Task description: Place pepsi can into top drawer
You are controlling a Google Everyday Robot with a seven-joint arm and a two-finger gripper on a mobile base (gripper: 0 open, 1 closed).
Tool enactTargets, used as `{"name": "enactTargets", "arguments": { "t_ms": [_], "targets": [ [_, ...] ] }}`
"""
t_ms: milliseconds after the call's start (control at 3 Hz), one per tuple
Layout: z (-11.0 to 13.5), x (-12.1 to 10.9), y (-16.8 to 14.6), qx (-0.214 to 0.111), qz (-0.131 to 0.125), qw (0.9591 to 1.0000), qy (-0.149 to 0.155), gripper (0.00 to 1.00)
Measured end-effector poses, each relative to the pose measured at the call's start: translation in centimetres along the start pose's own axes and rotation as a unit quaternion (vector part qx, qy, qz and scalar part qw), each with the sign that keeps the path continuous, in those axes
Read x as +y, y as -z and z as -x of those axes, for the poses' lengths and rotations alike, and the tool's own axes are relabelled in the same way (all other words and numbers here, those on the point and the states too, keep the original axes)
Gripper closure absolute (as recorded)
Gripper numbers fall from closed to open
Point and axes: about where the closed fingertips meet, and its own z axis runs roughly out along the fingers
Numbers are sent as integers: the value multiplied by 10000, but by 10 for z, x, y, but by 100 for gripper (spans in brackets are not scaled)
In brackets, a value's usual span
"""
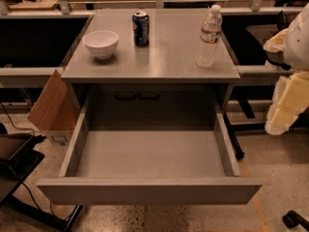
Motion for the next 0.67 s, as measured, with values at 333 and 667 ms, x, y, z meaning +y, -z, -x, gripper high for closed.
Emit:
{"name": "enactTargets", "arguments": {
  "t_ms": [333,667],
  "targets": [
    [0,0,0,0,0,10000,0,0],
    [12,-10,-6,-255,-122,9996,-54,0]
  ]
}}
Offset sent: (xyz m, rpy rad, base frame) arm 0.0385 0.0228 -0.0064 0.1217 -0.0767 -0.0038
